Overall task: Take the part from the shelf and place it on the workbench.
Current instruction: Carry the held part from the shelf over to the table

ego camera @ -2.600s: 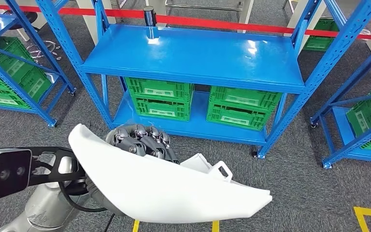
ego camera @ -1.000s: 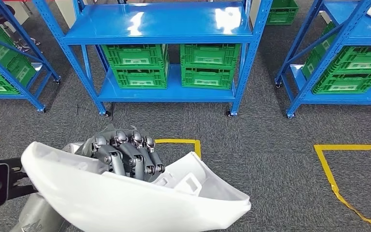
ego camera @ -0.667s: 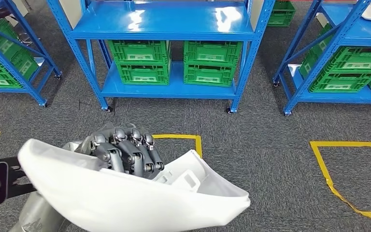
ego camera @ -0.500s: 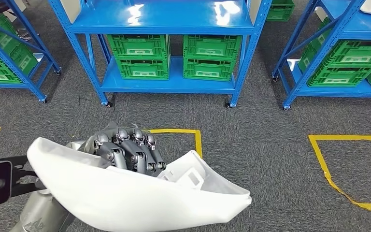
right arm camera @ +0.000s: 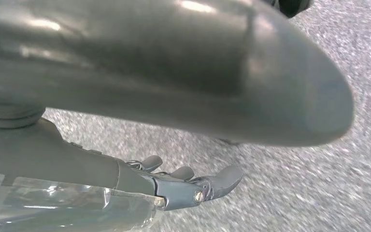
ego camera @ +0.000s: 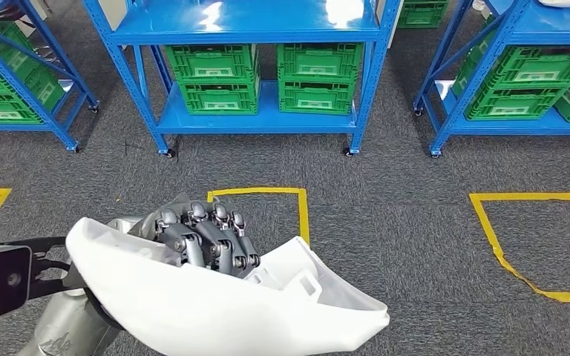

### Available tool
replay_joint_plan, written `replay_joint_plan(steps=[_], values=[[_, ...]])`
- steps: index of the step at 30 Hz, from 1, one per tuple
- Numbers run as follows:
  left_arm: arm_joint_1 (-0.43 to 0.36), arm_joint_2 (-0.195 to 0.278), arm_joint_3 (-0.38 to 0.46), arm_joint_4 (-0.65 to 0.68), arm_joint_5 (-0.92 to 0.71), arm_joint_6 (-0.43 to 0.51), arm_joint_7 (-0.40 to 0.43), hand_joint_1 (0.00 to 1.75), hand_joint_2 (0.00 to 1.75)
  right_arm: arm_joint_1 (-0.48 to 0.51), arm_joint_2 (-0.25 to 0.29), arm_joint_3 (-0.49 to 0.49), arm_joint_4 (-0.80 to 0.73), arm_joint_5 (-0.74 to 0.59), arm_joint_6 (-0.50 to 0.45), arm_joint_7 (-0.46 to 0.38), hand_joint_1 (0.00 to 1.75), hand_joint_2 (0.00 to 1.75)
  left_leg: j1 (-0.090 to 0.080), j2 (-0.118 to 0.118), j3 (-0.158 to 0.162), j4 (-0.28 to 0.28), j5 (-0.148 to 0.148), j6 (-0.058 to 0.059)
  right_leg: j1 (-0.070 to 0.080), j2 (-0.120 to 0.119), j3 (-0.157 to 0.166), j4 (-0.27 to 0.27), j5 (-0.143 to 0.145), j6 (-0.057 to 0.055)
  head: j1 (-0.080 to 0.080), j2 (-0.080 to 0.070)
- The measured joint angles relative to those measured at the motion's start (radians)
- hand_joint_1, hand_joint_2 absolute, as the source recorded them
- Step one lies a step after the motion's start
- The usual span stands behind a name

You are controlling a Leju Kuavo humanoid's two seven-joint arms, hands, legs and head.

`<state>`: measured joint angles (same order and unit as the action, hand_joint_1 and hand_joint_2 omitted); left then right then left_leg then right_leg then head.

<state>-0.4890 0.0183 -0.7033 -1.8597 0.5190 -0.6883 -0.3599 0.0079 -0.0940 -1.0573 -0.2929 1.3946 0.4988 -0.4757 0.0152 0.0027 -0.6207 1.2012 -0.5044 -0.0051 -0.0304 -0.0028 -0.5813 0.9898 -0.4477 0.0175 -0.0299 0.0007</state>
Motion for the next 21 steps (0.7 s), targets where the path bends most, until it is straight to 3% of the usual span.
replay_joint_plan(steps=[2,4,6,8,10,11,12,13,14,15,16,18,19,21], values=[[-0.005,-0.005,-0.005,0.002,0.006,-0.001,0.003,1.75,1.75,-0.001,0.002,-0.002,0.011,-0.005,-0.002,0.007,0.0,0.0,-0.003,-0.006,0.098,-0.139,0.004,0.008,0.0,0.001,-0.014,0.002,0.016,0.012,0.001,0.0],[-0.009,-0.008,-0.01,0.004,0.011,-0.002,0.006,1.75,1.75,-0.003,0.004,-0.003,0.02,-0.01,-0.002,0.012,0.0,0.0,-0.013,-0.011,0.135,-0.209,-0.014,0.017,-0.003,0.001,-0.023,-0.001,0.033,0.029,0.001,0.0],[-0.01,-0.008,-0.014,0.009,0.014,-0.005,0.008,1.75,1.75,-0.004,0.005,-0.007,0.03,-0.016,0.002,0.016,0.0,0.0,-0.018,-0.007,0.127,-0.225,0.0,0.032,-0.007,0.001,-0.033,-0.004,0.045,0.044,0.002,0.0],[-0.013,-0.009,-0.02,0.017,0.016,-0.007,0.008,1.75,1.75,-0.004,0.007,-0.013,0.04,-0.021,0.007,0.023,0.0,0.0,-0.017,-0.003,0.11,-0.238,0.026,0.051,-0.007,0.001,-0.056,0.035,0.003,0.037,0.004,0.0],[-0.014,-0.009,-0.028,0.026,0.02,-0.008,0.009,1.75,1.75,-0.005,0.008,-0.018,0.048,-0.029,0.008,0.034,0.0,0.0,-0.022,-0.001,0.08,-0.241,0.054,0.063,-0.005,0.001,-0.097,0.158,-0.089,0.021,0.01,0.0],[-0.014,-0.009,-0.033,0.03,0.023,-0.007,0.01,1.75,1.75,-0.006,0.009,-0.02,0.051,-0.032,0.008,0.039,0.0,0.0,-0.026,0.0,0.063,-0.24,0.066,0.066,-0.004,0.001,-0.112,0.227,-0.122,0.019,0.012,0.0],[-0.014,-0.009,-0.038,0.034,0.025,-0.005,0.012,1.75,1.75,-0.008,0.01,-0.022,0.053,-0.035,0.007,0.042,0.0,0.0,-0.03,0.0,0.046,-0.239,0.079,0.068,-0.004,0.001,-0.118,0.28,-0.135,0.023,0.013,0.0],[-0.014,-0.009,-0.042,0.037,0.027,-0.003,0.013,1.75,1.75,-0.009,0.012,-0.024,0.054,-0.036,0.006,0.044,0.0,0.0,-0.034,0.0,0.029,-0.236,0.091,0.069,-0.002,0.001,-0.109,0.301,-0.125,0.031,0.012,0.0],[-0.014,-0.009,-0.045,0.04,0.029,-0.002,0.015,1.75,1.75,-0.011,0.014,-0.026,0.055,-0.037,0.005,0.046,0.0,0.0,-0.035,0.001,0.011,-0.232,0.102,0.069,-0.001,0.001,-0.083,0.286,-0.101,0.04,0.013,0.0],[-0.014,-0.009,-0.049,0.042,0.031,-0.001,0.017,1.75,1.75,-0.013,0.017,-0.027,0.056,-0.037,0.004,0.046,0.0,0.0,-0.037,0.0,-0.007,-0.225,0.112,0.067,0.0,0.001,-0.04,0.237,-0.078,0.045,0.013,0.0],[-0.014,-0.01,-0.051,0.043,0.033,0.0,0.018,1.75,1.75,-0.016,0.018,-0.029,0.057,-0.037,0.003,0.047,0.0,0.0,-0.038,0.0,-0.025,-0.216,0.121,0.065,0.003,0.001,0.018,0.163,-0.071,0.045,0.013,0.0],[-0.015,-0.011,-0.056,0.044,0.036,0.0,0.019,1.75,1.75,-0.022,0.021,-0.031,0.058,-0.037,0.002,0.048,0.0,0.0,-0.04,0.0,-0.049,-0.202,0.139,0.057,0.01,0.001,0.105,0.026,-0.09,0.029,0.012,0.0],[-0.015,-0.012,-0.058,0.044,0.037,0.0,0.019,1.75,1.75,-0.024,0.021,-0.033,0.059,-0.037,0.002,0.048,0.0,0.0,-0.039,0.001,-0.055,-0.2,0.149,0.052,0.014,0.002,0.123,-0.008,-0.101,0.02,0.012,0.0],[-0.016,-0.012,-0.061,0.046,0.038,0.001,0.019,1.75,1.75,-0.024,0.025,-0.036,0.06,-0.037,0.001,0.049,0.0,0.0,-0.036,0.0,-0.061,-0.2,0.162,0.041,0.015,0.001,0.111,-0.015,-0.092,0.006,0.013,0.0]])
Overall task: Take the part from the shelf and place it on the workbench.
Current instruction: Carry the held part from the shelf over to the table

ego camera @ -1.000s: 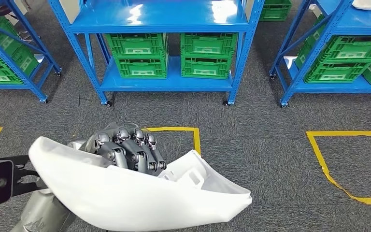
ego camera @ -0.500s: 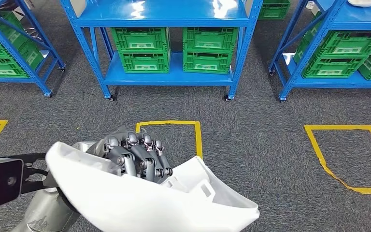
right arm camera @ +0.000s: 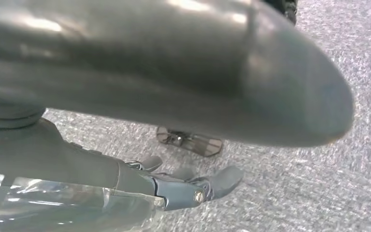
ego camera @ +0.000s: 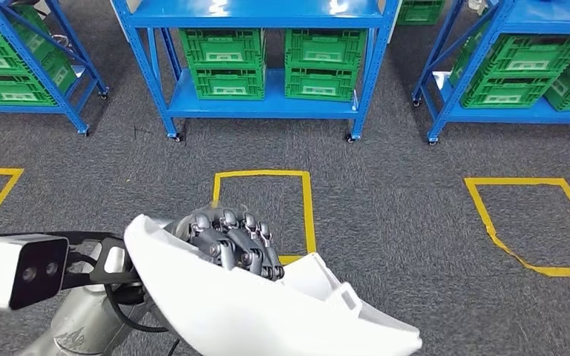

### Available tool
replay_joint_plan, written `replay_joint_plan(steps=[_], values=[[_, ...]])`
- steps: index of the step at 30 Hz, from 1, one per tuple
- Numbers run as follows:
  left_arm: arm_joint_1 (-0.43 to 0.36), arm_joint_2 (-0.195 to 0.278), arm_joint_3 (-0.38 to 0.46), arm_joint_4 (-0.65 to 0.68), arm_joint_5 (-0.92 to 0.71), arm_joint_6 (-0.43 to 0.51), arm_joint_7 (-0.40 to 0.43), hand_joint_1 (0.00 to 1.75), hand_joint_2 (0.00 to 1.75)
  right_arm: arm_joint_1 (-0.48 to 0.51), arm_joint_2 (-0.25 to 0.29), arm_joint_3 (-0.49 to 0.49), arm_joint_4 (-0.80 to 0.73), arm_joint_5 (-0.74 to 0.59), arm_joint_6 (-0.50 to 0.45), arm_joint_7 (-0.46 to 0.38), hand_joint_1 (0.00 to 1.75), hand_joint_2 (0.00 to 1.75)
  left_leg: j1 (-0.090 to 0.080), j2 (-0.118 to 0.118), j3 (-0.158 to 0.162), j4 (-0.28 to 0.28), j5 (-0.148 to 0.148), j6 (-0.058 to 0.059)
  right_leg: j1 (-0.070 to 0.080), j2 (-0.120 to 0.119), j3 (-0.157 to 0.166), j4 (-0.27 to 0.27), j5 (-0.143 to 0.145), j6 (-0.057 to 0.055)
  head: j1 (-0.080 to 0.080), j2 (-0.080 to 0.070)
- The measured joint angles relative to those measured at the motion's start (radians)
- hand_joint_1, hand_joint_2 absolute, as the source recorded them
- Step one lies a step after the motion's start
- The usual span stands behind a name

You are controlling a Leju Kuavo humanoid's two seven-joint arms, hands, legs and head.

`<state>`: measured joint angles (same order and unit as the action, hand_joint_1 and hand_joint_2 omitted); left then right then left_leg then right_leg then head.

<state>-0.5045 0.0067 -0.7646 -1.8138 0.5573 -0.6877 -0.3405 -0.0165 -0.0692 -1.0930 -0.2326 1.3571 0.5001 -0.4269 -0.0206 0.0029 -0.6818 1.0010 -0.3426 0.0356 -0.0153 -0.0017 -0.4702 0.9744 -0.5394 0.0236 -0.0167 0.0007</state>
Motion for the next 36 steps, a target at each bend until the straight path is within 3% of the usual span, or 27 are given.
replay_joint_plan(steps=[2,6,7,9,10,11,12,14,15,16,18,19,20,22,23,24,25,26,27,29,30,31,33,34,36], values=[[0.0,0.001,-0.002,0.002,0.001,0.0,0.0,1.75,1.75,0.001,0.003,-0.001,0.002,0.0,0.0,0.001,0.0,0.0,0.003,-0.003,-0.009,0.008,-0.015,-0.011,-0.005,-0.003,-0.012,-0.001,0.016,-0.013,0.0,0.0],[0.0,0.002,-0.002,0.002,0.001,0.0,0.0,1.75,1.75,0.0,0.004,-0.002,0.003,0.0,0.0,0.003,0.0,0.0,0.006,-0.004,-0.017,0.028,-0.053,-0.017,-0.008,-0.005,-0.021,-0.002,0.026,-0.02,-0.001,0.0],[0.0,0.003,-0.002,0.003,0.001,0.0,0.0,1.75,1.75,0.0,0.004,-0.002,0.003,0.0,0.0,0.003,0.0,0.0,0.008,-0.004,-0.022,0.051,-0.083,-0.02,-0.008,-0.006,-0.026,-0.002,0.031,-0.022,-0.003,0.0],[0.001,0.006,-0.005,0.004,0.003,0.0,0.0,1.75,1.75,0.0,0.007,-0.002,0.003,-0.001,-0.001,0.004,0.0,0.0,0.021,-0.004,-0.029,0.201,-0.159,-0.034,-0.008,-0.007,-0.072,0.003,0.071,-0.021,-0.006,0.0],[0.002,0.007,-0.006,0.005,0.005,0.0,0.0,1.75,1.75,0.0,0.009,-0.003,0.003,-0.001,-0.001,0.004,0.0,0.0,0.027,-0.004,-0.013,0.248,-0.168,-0.039,-0.008,-0.007,-0.099,0.007,0.092,-0.019,-0.006,0.0],[0.002,0.008,-0.007,0.006,0.007,0.0,0.0,1.75,1.75,0.0,0.011,-0.004,0.003,-0.003,-0.003,0.005,0.0,0.0,0.031,-0.004,0.023,0.263,-0.164,-0.042,-0.008,-0.007,-0.127,0.01,0.114,-0.015,-0.006,0.0],[0.002,0.008,-0.007,0.006,0.008,-0.001,0.001,1.75,1.75,0.0,0.014,-0.005,0.003,-0.004,-0.007,0.005,0.0,0.0,0.032,-0.005,0.084,0.195,-0.153,-0.039,-0.008,-0.006,-0.139,0.011,0.126,-0.011,-0.007,0.0],[0.0,0.007,-0.007,0.006,0.009,-0.001,0.004,1.75,1.75,0.0,0.021,-0.006,0.003,-0.007,-0.018,0.005,0.0,0.0,0.027,-0.007,0.201,0.039,-0.179,-0.03,-0.006,-0.004,-0.153,0.011,0.147,-0.001,-0.006,0.0],[-0.001,0.007,-0.006,0.006,0.009,-0.002,0.006,1.75,1.75,0.0,0.025,-0.007,0.003,-0.01,-0.025,0.005,0.0,0.0,0.022,-0.007,0.233,-0.011,-0.195,-0.025,-0.007,-0.004,-0.155,0.008,0.158,0.006,-0.006,0.0],[-0.002,0.007,-0.006,0.007,0.008,-0.002,0.007,1.75,1.75,0.001,0.03,-0.008,0.003,-0.012,-0.031,0.005,0.0,0.0,0.017,-0.007,0.241,-0.035,-0.199,-0.02,-0.008,-0.004,-0.157,0.004,0.17,0.013,-0.006,0.0],[-0.003,0.008,-0.006,0.013,0.004,0.0,0.008,1.75,1.75,0.003,0.038,-0.01,0.005,-0.017,-0.045,0.009,0.0,0.0,0.016,-0.003,0.223,-0.046,-0.173,-0.004,-0.01,-0.004,-0.168,0.002,0.178,0.022,-0.008,0.0],[-0.004,0.009,-0.006,0.017,0.001,0.001,0.009,1.75,1.75,0.005,0.042,-0.01,0.006,-0.018,-0.051,0.018,0.0,0.0,0.017,-0.001,0.211,-0.051,-0.156,0.005,-0.01,-0.003,-0.181,0.02,0.156,0.019,-0.006,0.0],[-0.005,0.009,-0.007,0.022,-0.002,0.002,0.008,1.75,1.75,0.005,0.046,-0.011,0.01,-0.019,-0.057,0.037,0.0,0.0,0.018,0.001,0.194,-0.055,-0.138,0.012,-0.009,-0.002,-0.197,0.058,0.115,0.011,-0.003,0.0],[-0.006,0.007,-0.01,0.03,-0.003,0.0,0.008,1.75,1.75,0.003,0.047,-0.014,0.02,-0.02,-0.07,0.102,0.0,0.0,0.012,0.001,0.155,-0.053,-0.106,0.02,-0.009,-0.002,-0.235,0.188,0.015,-0.004,0.002,0.0],[-0.006,0.006,-0.011,0.034,-0.003,-0.001,0.008,1.75,1.75,0.002,0.047,-0.016,0.026,-0.02,-0.078,0.138,0.0,0.0,0.009,0.001,0.132,-0.052,-0.09,0.021,-0.009,-0.002,-0.246,0.256,-0.013,-0.003,0.002,0.0],[-0.007,0.004,-0.014,0.038,-0.001,-0.002,0.008,1.75,1.75,0.0,0.046,-0.018,0.033,-0.02,-0.087,0.167,0.0,0.0,0.006,0.001,0.11,-0.049,-0.075,0.022,-0.008,-0.002,-0.245,0.302,-0.018,0.003,0.002,0.0],[-0.008,0.003,-0.017,0.041,0.0,-0.001,0.008,1.75,1.75,-0.001,0.045,-0.021,0.04,-0.021,-0.099,0.187,0.0,0.0,0.004,0.002,0.088,-0.046,-0.06,0.021,-0.008,-0.001,-0.229,0.318,-0.004,0.012,0.002,0.0],[-0.009,0.003,-0.02,0.045,0.0,0.002,0.007,1.75,1.75,-0.002,0.045,-0.024,0.046,-0.021,-0.115,0.199,0.0,0.0,0.003,0.002,0.067,-0.041,-0.047,0.02,-0.008,-0.002,-0.196,0.298,0.019,0.021,0.002,0.0],[-0.01,0.003,-0.023,0.047,-0.001,0.008,0.005,1.75,1.75,-0.004,0.044,-0.025,0.05,-0.019,-0.132,0.203,0.0,0.0,0.003,0.002,0.047,-0.034,-0.035,0.017,-0.008,-0.002,-0.144,0.242,0.035,0.026,0.002,0.0],[-0.011,0.006,-0.024,0.05,-0.01,0.021,-0.007,1.75,1.75,-0.007,0.033,-0.026,0.055,-0.011,-0.158,0.202,0.0,0.0,0.0,0.001,0.014,-0.016,-0.014,0.01,-0.005,-0.001,-0.028,0.083,0.015,0.02,0.001,0.0],[-0.011,0.009,-0.023,0.052,-0.015,0.024,-0.016,1.75,1.75,-0.007,0.022,-0.026,0.056,-0.007,-0.161,0.193,0.0,0.0,-0.001,0.002,0.005,-0.01,-0.004,0.005,-0.003,-0.001,0.008,0.026,-0.004,0.013,0.001,0.0],[-0.012,0.013,-0.022,0.052,-0.017,0.025,-0.023,1.75,1.75,-0.004,0.011,-0.025,0.056,-0.005,-0.159,0.179,0.0,0.0,-0.001,0.002,-0.001,-0.008,0.004,0.001,0.0,0.0,0.023,-0.004,-0.018,0.007,0.0,0.0],[-0.012,0.021,-0.02,0.054,-0.019,0.026,-0.03,1.75,1.75,0.007,-0.008,-0.025,0.056,-0.004,-0.15,0.139,0.0,0.0,0.003,0.002,-0.007,-0.006,0.01,-0.011,-0.002,-0.002,0.012,-0.006,-0.01,-0.009,-0.001,0.0],[-0.012,0.025,-0.019,0.054,-0.019,0.027,-0.03,1.75,1.75,0.011,-0.014,-0.025,0.056,-0.004,-0.146,0.119,0.0,0.0,0.007,0.001,-0.013,0.008,-0.012,-0.018,-0.004,-0.003,0.005,-0.006,-0.002,-0.019,-0.001,0.0],[-0.012,0.029,-0.017,0.054,-0.018,0.03,-0.029,1.75,1.75,0.014,-0.021,-0.025,0.055,-0.004,-0.139,0.088,0.0,0.0,0.014,-0.001,-0.036,0.091,-0.104,-0.034,-0.005,-0.006,-0.013,-0.006,0.02,-0.031,-0.002,0.0]])
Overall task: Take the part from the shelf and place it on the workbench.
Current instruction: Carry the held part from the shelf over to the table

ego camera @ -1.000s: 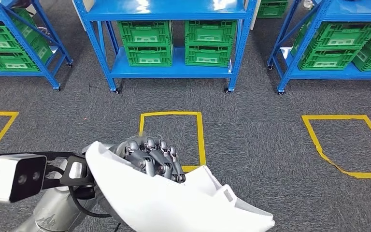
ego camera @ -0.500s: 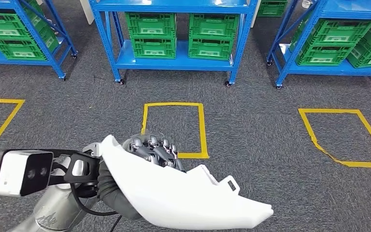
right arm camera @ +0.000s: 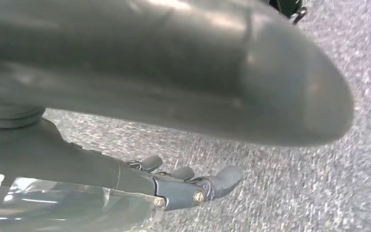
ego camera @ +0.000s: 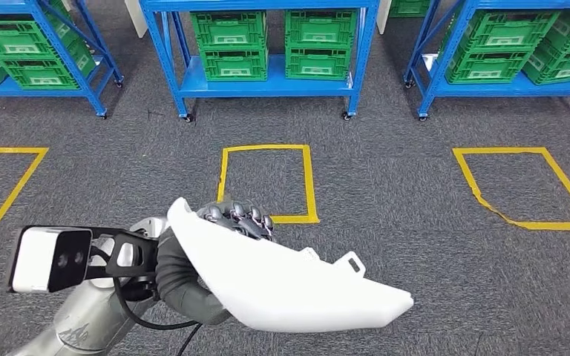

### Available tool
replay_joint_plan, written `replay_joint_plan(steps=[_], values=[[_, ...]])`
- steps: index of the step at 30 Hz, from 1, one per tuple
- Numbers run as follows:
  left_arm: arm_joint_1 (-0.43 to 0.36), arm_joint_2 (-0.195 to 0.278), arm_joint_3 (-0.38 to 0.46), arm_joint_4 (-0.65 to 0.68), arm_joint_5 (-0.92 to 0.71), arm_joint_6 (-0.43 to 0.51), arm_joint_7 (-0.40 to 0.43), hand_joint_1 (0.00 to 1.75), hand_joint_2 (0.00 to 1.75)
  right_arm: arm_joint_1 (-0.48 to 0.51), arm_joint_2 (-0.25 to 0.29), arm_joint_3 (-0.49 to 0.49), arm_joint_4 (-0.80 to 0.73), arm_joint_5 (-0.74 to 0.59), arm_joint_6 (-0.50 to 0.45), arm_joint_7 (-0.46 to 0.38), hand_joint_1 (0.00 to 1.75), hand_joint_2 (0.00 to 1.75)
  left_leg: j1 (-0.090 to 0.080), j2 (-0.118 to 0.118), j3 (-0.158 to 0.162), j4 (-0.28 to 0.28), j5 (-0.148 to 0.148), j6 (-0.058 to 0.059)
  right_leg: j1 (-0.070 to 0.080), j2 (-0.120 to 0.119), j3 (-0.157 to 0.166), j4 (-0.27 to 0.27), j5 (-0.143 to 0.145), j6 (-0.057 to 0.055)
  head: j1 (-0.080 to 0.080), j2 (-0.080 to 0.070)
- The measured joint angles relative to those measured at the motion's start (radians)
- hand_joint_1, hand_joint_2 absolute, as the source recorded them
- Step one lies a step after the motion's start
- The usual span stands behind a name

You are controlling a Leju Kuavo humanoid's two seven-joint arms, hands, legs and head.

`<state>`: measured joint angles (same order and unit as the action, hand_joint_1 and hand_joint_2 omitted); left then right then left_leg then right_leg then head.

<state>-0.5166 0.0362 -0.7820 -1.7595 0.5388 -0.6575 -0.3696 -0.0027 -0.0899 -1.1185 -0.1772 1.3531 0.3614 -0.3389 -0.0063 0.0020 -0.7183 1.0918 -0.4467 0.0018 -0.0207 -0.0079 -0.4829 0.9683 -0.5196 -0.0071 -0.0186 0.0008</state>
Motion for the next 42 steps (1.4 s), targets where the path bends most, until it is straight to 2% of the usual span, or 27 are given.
replay_joint_plan(steps=[1,2,3,4,5,6,8,10,13,15,17,18,19,20,22,24,26,27,29,32,33,34,35,36,38,40,42], values=[[0.0,0.001,0.0,0.0,0.0,0.002,0.001,1.75,1.75,0.001,-0.002,0.0,0.0,0.0,0.004,-0.01,0.0,0.0,0.003,0.0,-0.016,0.067,-0.05,-0.006,0.001,0.0,-0.011,0.001,0.011,-0.002,-0.001,0.0],[0.0,0.002,0.001,0.0,0.001,0.003,0.002,1.75,1.75,0.002,-0.003,0.0,0.0,0.001,0.007,-0.017,0.0,0.0,0.006,0.0,-0.031,0.134,-0.081,-0.011,0.001,0.0,-0.022,0.002,0.021,-0.002,-0.001,0.0],[0.001,0.004,0.0,0.0,0.001,0.004,0.003,1.75,1.75,0.005,-0.004,0.0,0.0,0.001,0.011,-0.023,0.0,0.0,0.008,0.0,-0.036,0.184,-0.089,-0.013,0.002,0.0,-0.033,0.003,0.031,0.0,-0.001,0.0],[0.001,0.005,0.0,0.0,0.002,0.004,0.004,1.75,1.75,0.007,-0.004,0.0,0.0,0.002,0.015,-0.026,0.0,0.0,0.009,0.0,-0.026,0.2,-0.076,-0.013,0.003,0.0,-0.044,0.004,0.04,0.002,-0.002,0.0],[0.001,0.006,0.0,0.0,0.002,0.004,0.004,1.75,1.75,0.009,-0.005,0.0,0.0,0.001,0.019,-0.029,0.0,0.0,0.009,0.0,0.007,0.174,-0.053,-0.009,0.004,0.001,-0.053,0.004,0.048,0.005,-0.002,0.0],[0.001,0.007,0.0,-0.002,0.003,0.003,0.005,1.75,1.75,0.011,-0.006,0.0,0.0,0.0,0.023,-0.031,0.0,0.0,0.007,-0.002,0.058,0.111,-0.032,-0.001,0.005,0.001,-0.06,0.005,0.054,0.007,-0.002,0.0],[0.0,0.007,0.002,-0.009,0.004,0.002,0.005,1.75,1.75,0.01,-0.006,0.0,0.0,-0.003,0.032,-0.033,0.0,0.0,-0.001,0.006,0.165,-0.04,-0.028,0.02,0.009,-0.003,-0.066,0.005,0.064,0.013,-0.001,0.0],[-0.001,0.007,0.005,-0.016,0.005,0.0,0.005,1.75,1.75,0.01,-0.008,0.001,0.0,0.001,0.041,-0.033,0.0,0.0,-0.01,0.013,0.205,-0.111,-0.042,0.034,0.01,-0.011,-0.069,0.004,0.072,0.021,-0.001,0.0],[-0.004,0.002,0.006,-0.022,0.006,0.001,0.01,1.75,1.75,0.009,-0.014,0.003,0.001,0.011,0.055,-0.036,0.0,0.0,-0.007,0.003,0.206,-0.138,-0.02,0.048,0.008,-0.018,-0.081,0.017,0.067,0.032,-0.001,0.0],[-0.008,-0.007,0.001,-0.024,0.006,0.005,0.017,1.75,1.75,0.009,-0.017,0.007,0.002,0.014,0.065,-0.044,0.0,0.0,-0.002,-0.009,0.201,-0.152,0.001,0.056,0.006,-0.008,-0.124,0.104,0.016,0.027,0.002,0.0],[-0.008,-0.013,-0.005,-0.024,0.006,0.007,0.022,1.75,1.75,0.009,-0.022,0.011,0.003,0.015,0.069,-0.047,0.0,0.0,-0.004,-0.022,0.183,-0.151,0.013,0.058,0.004,0.0,-0.183,0.242,-0.046,0.024,0.003,0.0],[-0.007,-0.013,-0.008,-0.024,0.006,0.007,0.023,1.75,1.75,0.009,-0.024,0.013,0.003,0.015,0.07,-0.048,0.0,0.0,-0.004,-0.029,0.174,-0.148,0.017,0.057,0.003,0.001,-0.2,0.286,-0.062,0.028,0.002,0.0],[-0.006,-0.013,-0.011,-0.024,0.006,0.008,0.023,1.75,1.75,0.009,-0.026,0.014,0.003,0.015,0.071,-0.048,0.0,0.0,-0.004,-0.037,0.165,-0.143,0.021,0.055,0.001,0.002,-0.196,0.292,-0.061,0.036,0.002,0.0],[-0.006,-0.013,-0.014,-0.024,0.006,0.008,0.023,1.75,1.75,0.009,-0.027,0.016,0.003,0.015,0.071,-0.048,0.0,0.0,-0.003,-0.046,0.157,-0.136,0.023,0.053,-0.001,0.004,-0.171,0.253,-0.045,0.046,0.003,0.0],[-0.006,-0.015,-0.017,-0.024,0.006,0.008,0.023,1.75,1.75,0.009,-0.03,0.018,0.003,0.016,0.071,-0.048,0.0,0.0,-0.002,-0.064,0.14,-0.116,0.023,0.045,-0.008,0.028,-0.09,0.116,-0.004,0.061,0.003,0.0],[-0.007,-0.018,-0.019,-0.024,0.006,0.008,0.024,1.75,1.75,0.009,-0.032,0.018,0.004,0.017,0.071,-0.048,0.0,0.0,-0.004,-0.081,0.12,-0.095,0.023,0.035,-0.01,0.048,-0.05,0.037,0.015,0.054,0.003,0.0],[-0.008,-0.02,-0.02,-0.024,0.006,0.009,0.025,1.75,1.75,0.008,-0.032,0.019,0.006,0.019,0.072,-0.049,0.0,0.0,-0.004,-0.095,0.107,-0.087,0.029,0.025,-0.007,0.041,-0.053,0.035,0.019,0.036,0.003,0.0],[-0.008,-0.02,-0.02,-0.024,0.007,0.01,0.026,1.75,1.75,0.007,-0.032,0.02,0.007,0.021,0.072,-0.049,0.0,0.0,-0.003,-0.093,0.103,-0.084,0.029,0.02,-0.007,0.032,-0.054,0.037,0.022,0.031,0.003,0.0],[-0.011,-0.019,-0.022,-0.024,0.007,0.015,0.029,1.75,1.75,0.006,-0.032,0.023,0.01,0.025,0.074,-0.049,0.0,0.0,-0.001,-0.063,0.083,-0.044,0.001,0.008,-0.008,0.015,-0.055,0.036,0.028,0.019,-0.001,0.0],[-0.017,-0.019,-0.03,-0.022,0.008,0.024,0.032,1.75,1.75,0.01,-0.035,0.029,0.015,0.038,0.074,-0.048,0.0,0.0,0.006,-0.014,0.004,0.14,-0.094,-0.005,-0.004,-0.014,-0.061,0.036,0.032,0.011,-0.007,0.0],[-0.017,-0.019,-0.033,-0.02,0.009,0.025,0.033,1.75,1.75,0.01,-0.035,0.032,0.017,0.044,0.073,-0.048,0.0,0.0,0.008,-0.009,-0.017,0.191,-0.112,-0.006,-0.002,-0.025,-0.064,0.036,0.032,0.01,-0.007,0.0],[-0.018,-0.019,-0.037,-0.017,0.01,0.027,0.034,1.75,1.75,0.01,-0.036,0.037,0.019,0.051,0.071,-0.048,0.0,0.0,0.008,-0.007,-0.02,0.207,-0.113,-0.005,0.001,-0.037,-0.066,0.036,0.033,0.009,-0.007,0.0],[-0.019,-0.018,-0.04,-0.015,0.012,0.028,0.035,1.75,1.75,0.01,-0.037,0.042,0.022,0.058,0.068,-0.048,0.0,0.0,0.008,-0.004,-0.002,0.183,-0.098,0.0,0.004,-0.049,-0.067,0.036,0.033,0.009,-0.007,0.0],[-0.021,-0.018,-0.044,-0.014,0.015,0.029,0.036,1.75,1.75,0.008,-0.037,0.049,0.025,0.068,0.065,-0.048,0.0,0.0,0.004,0.005,0.033,0.125,-0.072,0.008,0.008,-0.06,-0.067,0.036,0.033,0.009,-0.007,0.0],[-0.032,-0.019,-0.052,-0.013,0.018,0.029,0.036,1.75,1.75,0.005,-0.035,0.065,0.032,0.086,0.056,-0.048,0.0,0.0,-0.013,0.057,0.115,-0.016,-0.034,0.036,0.015,-0.083,-0.066,0.035,0.033,0.009,-0.006,0.0],[-0.041,-0.018,-0.06,-0.011,0.019,0.033,0.036,1.75,1.75,0.002,-0.034,0.081,0.039,0.103,0.05,-0.051,0.0,0.0,-0.029,0.088,0.148,-0.082,-0.026,0.055,0.018,-0.108,-0.066,0.034,0.033,0.011,-0.006,0.0],[-0.043,-0.016,-0.065,-0.008,0.021,0.038,0.036,1.75,1.75,-0.003,-0.036,0.096,0.044,0.116,0.049,-0.057,0.0,0.0,-0.029,0.064,0.15,-0.093,-0.018,0.06,0.018,-0.129,-0.065,0.032,0.033,0.015,-0.006,0.0]])
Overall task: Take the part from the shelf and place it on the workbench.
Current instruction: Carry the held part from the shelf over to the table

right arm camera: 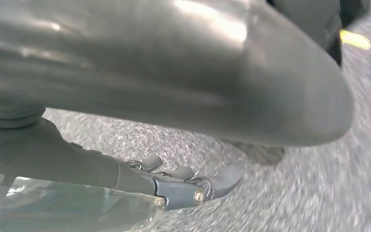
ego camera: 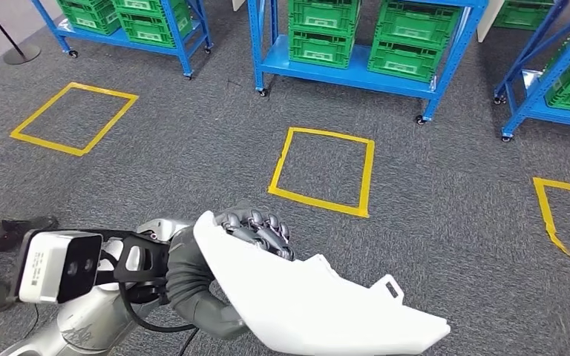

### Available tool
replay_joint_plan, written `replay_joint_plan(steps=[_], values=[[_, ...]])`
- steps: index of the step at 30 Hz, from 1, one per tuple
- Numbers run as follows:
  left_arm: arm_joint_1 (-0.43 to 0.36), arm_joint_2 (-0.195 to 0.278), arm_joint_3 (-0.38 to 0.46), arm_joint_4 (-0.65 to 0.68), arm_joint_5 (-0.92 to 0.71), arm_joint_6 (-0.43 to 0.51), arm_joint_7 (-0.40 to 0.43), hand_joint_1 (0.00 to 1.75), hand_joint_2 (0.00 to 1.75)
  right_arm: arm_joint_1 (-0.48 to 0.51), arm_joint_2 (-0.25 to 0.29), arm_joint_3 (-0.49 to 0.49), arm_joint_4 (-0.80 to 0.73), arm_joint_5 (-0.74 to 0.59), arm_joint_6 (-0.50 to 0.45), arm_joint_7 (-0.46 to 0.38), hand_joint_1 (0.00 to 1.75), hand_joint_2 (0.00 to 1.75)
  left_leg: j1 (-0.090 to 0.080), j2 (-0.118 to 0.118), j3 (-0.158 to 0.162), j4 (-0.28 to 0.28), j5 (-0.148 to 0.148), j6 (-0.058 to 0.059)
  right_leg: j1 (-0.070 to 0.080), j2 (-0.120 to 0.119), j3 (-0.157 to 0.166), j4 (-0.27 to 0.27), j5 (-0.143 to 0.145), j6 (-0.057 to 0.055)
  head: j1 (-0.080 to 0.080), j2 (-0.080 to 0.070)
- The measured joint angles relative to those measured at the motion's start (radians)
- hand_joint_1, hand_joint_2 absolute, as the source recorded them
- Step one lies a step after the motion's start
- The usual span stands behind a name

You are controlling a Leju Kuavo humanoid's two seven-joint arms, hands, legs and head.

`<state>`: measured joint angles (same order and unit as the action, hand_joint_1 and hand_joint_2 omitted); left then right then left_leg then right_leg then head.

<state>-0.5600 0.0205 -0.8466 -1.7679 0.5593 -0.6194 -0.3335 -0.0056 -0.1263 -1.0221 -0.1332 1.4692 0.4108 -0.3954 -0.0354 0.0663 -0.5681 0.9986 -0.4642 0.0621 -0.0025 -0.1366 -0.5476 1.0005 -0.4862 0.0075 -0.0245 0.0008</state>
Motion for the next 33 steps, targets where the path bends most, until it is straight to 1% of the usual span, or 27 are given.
replay_joint_plan(steps=[1,2,4,5,6,7,8,10,11,12,13,15,16,18,20,21,22,23,24,25,26,28,29,30,31,32,33], values=[[-0.001,0.001,-0.002,0.002,0.006,0.0,0.001,1.75,1.75,-0.003,-0.002,0.008,0.002,0.005,0.002,-0.003,0.0,0.0,0.004,-0.012,0.005,-0.011,0.008,0.001,-0.001,0.011,-0.001,0.003,-0.003,0.002,0.001,0.0],[-0.004,0.002,-0.004,0.006,0.017,-0.001,0.002,1.75,1.75,-0.006,-0.004,0.014,0.005,0.008,0.006,-0.005,0.0,0.0,0.007,-0.025,0.01,-0.023,0.018,0.004,-0.003,0.037,-0.009,0.02,-0.014,0.003,0.001,0.0],[-0.011,0.0,-0.014,0.018,0.043,-0.007,0.008,1.75,1.75,-0.005,-0.014,0.025,0.011,0.014,0.024,-0.007,0.0,0.0,0.012,-0.052,0.012,-0.036,0.032,0.005,-0.009,0.105,-0.056,0.115,-0.058,0.001,0.005,0.0],[-0.013,-0.001,-0.021,0.025,0.051,-0.01,0.011,1.75,1.75,-0.003,-0.019,0.029,0.014,0.017,0.034,-0.007,0.0,0.0,0.013,-0.067,0.008,-0.036,0.035,0.006,-0.011,0.123,-0.09,0.182,-0.085,0.0,0.007,0.0],[-0.012,-0.001,-0.027,0.031,0.055,-0.011,0.012,1.75,1.75,-0.002,-0.023,0.034,0.017,0.02,0.043,-0.006,0.0,0.0,0.014,-0.083,0.005,-0.035,0.037,0.004,-0.013,0.13,-0.119,0.238,-0.102,0.003,0.009,0.0],[-0.011,-0.001,-0.032,0.037,0.057,-0.012,0.014,1.75,1.75,-0.001,-0.027,0.039,0.019,0.022,0.05,-0.006,0.0,0.0,0.014,-0.098,0.003,-0.032,0.037,0.003,-0.016,0.132,-0.134,0.265,-0.104,0.01,0.009,0.0],[-0.011,-0.002,-0.037,0.041,0.058,-0.013,0.014,1.75,1.75,-0.001,-0.029,0.043,0.022,0.023,0.053,-0.006,0.0,0.0,0.016,-0.114,0.001,-0.028,0.037,0.0,-0.021,0.133,-0.129,0.251,-0.09,0.022,0.009,0.0],[-0.012,-0.002,-0.043,0.047,0.058,-0.013,0.014,1.75,1.75,-0.002,-0.031,0.05,0.025,0.024,0.056,-0.006,0.0,0.0,0.022,-0.142,-0.006,-0.01,0.031,-0.01,-0.036,0.15,-0.074,0.133,-0.036,0.05,0.009,0.0],[-0.012,-0.003,-0.045,0.049,0.058,-0.013,0.014,1.75,1.75,-0.002,-0.032,0.051,0.027,0.024,0.057,-0.006,0.0,0.0,0.023,-0.155,-0.013,0.003,0.025,-0.017,-0.04,0.164,-0.047,0.077,-0.016,0.056,0.011,0.0],[-0.013,-0.004,-0.047,0.051,0.058,-0.013,0.015,1.75,1.75,-0.003,-0.033,0.053,0.029,0.023,0.058,-0.006,0.0,0.0,0.023,-0.166,-0.021,0.014,0.021,-0.024,-0.041,0.174,-0.031,0.042,-0.006,0.054,0.013,0.0],[-0.013,-0.004,-0.049,0.052,0.059,-0.013,0.015,1.75,1.75,-0.005,-0.034,0.053,0.031,0.023,0.058,-0.006,0.0,0.0,0.023,-0.174,-0.029,0.023,0.019,-0.03,-0.039,0.18,-0.027,0.032,-0.005,0.046,0.014,0.0],[-0.014,-0.004,-0.051,0.053,0.059,-0.012,0.016,1.75,1.75,-0.01,-0.035,0.055,0.033,0.024,0.059,-0.006,0.0,0.0,0.027,-0.188,-0.039,0.028,0.02,-0.037,-0.035,0.166,-0.029,0.036,-0.003,0.027,0.014,0.0],[-0.014,-0.003,-0.051,0.054,0.059,-0.012,0.016,1.75,1.75,-0.012,-0.036,0.055,0.033,0.024,0.059,-0.006,0.0,0.0,0.028,-0.181,-0.043,0.033,0.017,-0.04,-0.035,0.158,-0.028,0.036,-0.002,0.021,0.013,0.0],[-0.017,-0.002,-0.052,0.055,0.059,-0.012,0.016,1.75,1.75,-0.011,-0.036,0.058,0.035,0.027,0.067,-0.006,0.0,0.0,0.029,-0.137,-0.069,0.085,-0.013,-0.051,-0.035,0.142,-0.026,0.034,-0.002,0.011,0.007,0.0],[-0.019,-0.003,-0.054,0.055,0.058,-0.011,0.015,1.75,1.75,-0.009,-0.038,0.067,0.037,0.043,0.089,0.0,0.0,0.0,0.033,-0.088,-0.132,0.211,-0.069,-0.059,-0.029,0.122,-0.025,0.034,-0.004,0.003,0.0,0.0],[-0.02,-0.003,-0.056,0.055,0.06,-0.011,0.015,1.75,1.75,-0.007,-0.039,0.076,0.039,0.057,0.101,0.007,0.0,0.0,0.035,-0.078,-0.164,0.273,-0.09,-0.061,-0.026,0.11,-0.025,0.034,-0.005,0.001,0.0,0.0],[-0.02,-0.004,-0.059,0.055,0.065,-0.013,0.016,1.75,1.75,-0.006,-0.039,0.087,0.04,0.07,0.109,0.016,0.0,0.0,0.036,-0.073,-0.185,0.31,-0.097,-0.06,-0.023,0.097,-0.025,0.034,-0.006,0.0,-0.001,0.0],[-0.02,-0.005,-0.062,0.056,0.072,-0.014,0.018,1.75,1.75,-0.006,-0.039,0.102,0.04,0.081,0.115,0.029,0.0,0.0,0.036,-0.07,-0.186,0.308,-0.086,-0.056,-0.02,0.085,-0.025,0.034,-0.007,-0.001,-0.001,0.0],[-0.021,-0.008,-0.066,0.056,0.08,-0.014,0.019,1.75,1.75,-0.007,-0.037,0.12,0.041,0.086,0.118,0.044,0.0,0.0,0.034,-0.065,-0.167,0.267,-0.06,-0.049,-0.016,0.074,-0.024,0.034,-0.008,-0.003,-0.001,0.0],[-0.023,-0.011,-0.069,0.056,0.086,-0.012,0.021,1.75,1.75,-0.008,-0.035,0.137,0.041,0.084,0.12,0.06,0.0,0.0,0.027,-0.051,-0.131,0.199,-0.028,-0.038,-0.013,0.062,-0.022,0.033,-0.009,-0.004,-0.001,0.0],[-0.025,-0.015,-0.071,0.057,0.088,-0.007,0.021,1.75,1.75,-0.008,-0.031,0.151,0.041,0.078,0.121,0.074,0.0,0.0,0.018,-0.025,-0.095,0.129,-0.006,-0.025,-0.01,0.051,-0.021,0.032,-0.009,-0.004,0.0,0.0],[-0.03,-0.019,-0.072,0.057,0.087,0.003,0.018,1.75,1.75,-0.008,-0.024,0.164,0.04,0.066,0.119,0.091,0.0,0.0,0.001,0.015,-0.052,0.041,0.013,-0.006,-0.007,0.028,-0.018,0.029,-0.011,-0.002,0.001,0.0],[-0.032,-0.019,-0.072,0.057,0.083,0.005,0.016,1.75,1.75,-0.009,-0.021,0.167,0.039,0.061,0.115,0.095,0.0,0.0,-0.004,0.018,-0.05,0.031,0.011,-0.002,-0.007,0.016,-0.017,0.026,-0.011,0.0,0.002,0.0],[-0.033,-0.018,-0.07,0.057,0.078,0.007,0.014,1.75,1.75,-0.011,-0.019,0.169,0.038,0.057,0.108,0.098,0.0,0.0,-0.005,0.005,-0.049,0.024,0.014,0.0,-0.007,0.003,-0.013,0.021,-0.011,0.002,0.001,0.0],[-0.032,-0.017,-0.069,0.056,0.07,0.008,0.012,1.75,1.75,-0.013,-0.016,0.171,0.036,0.051,0.1,0.101,0.0,0.0,-0.002,-0.01,-0.041,0.013,0.022,0.002,-0.008,0.002,-0.01,0.021,-0.012,0.004,0.002,0.0],[-0.031,-0.017,-0.067,0.056,0.064,0.009,0.009,1.75,1.75,-0.014,-0.013,0.172,0.034,0.043,0.09,0.102,0.0,0.0,0.002,-0.024,-0.031,-0.001,0.03,0.004,-0.008,0.02,-0.012,0.03,-0.019,0.005,0.002,0.0],[-0.031,-0.017,-0.065,0.055,0.058,0.011,0.007,1.75,1.75,-0.013,-0.011,0.171,0.032,0.033,0.081,0.101,0.0,0.0,0.007,-0.038,-0.022,-0.014,0.04,0.005,-0.009,0.048,-0.022,0.056,-0.033,0.004,0.002,0.0]])
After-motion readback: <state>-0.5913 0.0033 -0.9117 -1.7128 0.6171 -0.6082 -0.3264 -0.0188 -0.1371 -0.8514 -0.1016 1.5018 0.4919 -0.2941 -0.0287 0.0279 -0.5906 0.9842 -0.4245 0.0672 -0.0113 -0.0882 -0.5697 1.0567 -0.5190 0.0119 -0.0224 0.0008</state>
